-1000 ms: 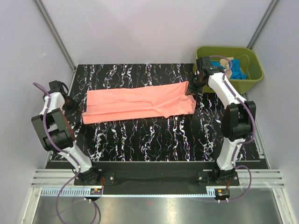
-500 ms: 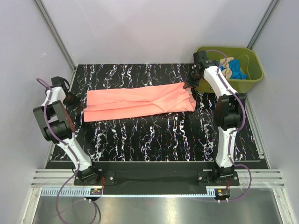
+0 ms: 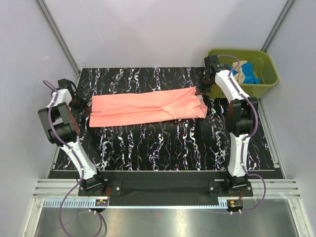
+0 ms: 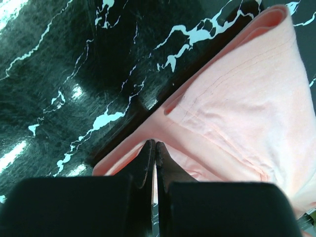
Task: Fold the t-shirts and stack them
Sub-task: Fold the tshirt
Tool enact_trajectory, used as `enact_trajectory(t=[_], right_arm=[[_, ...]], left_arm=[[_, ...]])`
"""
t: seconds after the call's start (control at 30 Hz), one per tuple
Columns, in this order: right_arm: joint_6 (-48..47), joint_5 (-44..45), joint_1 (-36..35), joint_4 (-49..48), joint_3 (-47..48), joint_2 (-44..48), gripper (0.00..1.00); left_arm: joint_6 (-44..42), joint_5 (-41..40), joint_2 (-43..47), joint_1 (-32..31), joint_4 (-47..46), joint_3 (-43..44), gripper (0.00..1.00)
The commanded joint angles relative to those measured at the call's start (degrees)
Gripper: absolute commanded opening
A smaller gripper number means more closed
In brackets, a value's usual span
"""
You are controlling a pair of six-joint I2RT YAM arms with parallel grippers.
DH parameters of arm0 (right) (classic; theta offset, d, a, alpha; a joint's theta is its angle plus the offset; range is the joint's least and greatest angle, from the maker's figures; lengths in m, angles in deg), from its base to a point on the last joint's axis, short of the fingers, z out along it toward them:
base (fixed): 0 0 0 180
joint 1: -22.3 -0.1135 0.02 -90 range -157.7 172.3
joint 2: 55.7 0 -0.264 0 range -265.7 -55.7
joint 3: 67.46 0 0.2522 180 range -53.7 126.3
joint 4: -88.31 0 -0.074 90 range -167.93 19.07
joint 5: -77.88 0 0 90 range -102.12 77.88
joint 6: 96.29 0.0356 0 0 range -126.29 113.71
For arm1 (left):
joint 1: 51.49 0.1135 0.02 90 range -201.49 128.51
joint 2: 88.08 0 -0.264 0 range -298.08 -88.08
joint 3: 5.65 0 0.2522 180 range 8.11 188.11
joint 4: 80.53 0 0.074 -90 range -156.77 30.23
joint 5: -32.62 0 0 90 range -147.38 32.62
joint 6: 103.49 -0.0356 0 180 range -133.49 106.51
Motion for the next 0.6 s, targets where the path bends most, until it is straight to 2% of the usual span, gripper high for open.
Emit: enact_trajectory(t=[0.0,0.57], right_arm=[[-0.93,1.90,0.80,-0.46,2.78,-1.38,0.00],[-2.34,3.30,1.76,0.15,3.74,-3.05,0.00]], left_arm=[[0.29,0.33,-0.51,0.06,-0.03,3.17,0.00],[0.98,-1.17,-1.39,0.06,0.94,5.55,0.00]])
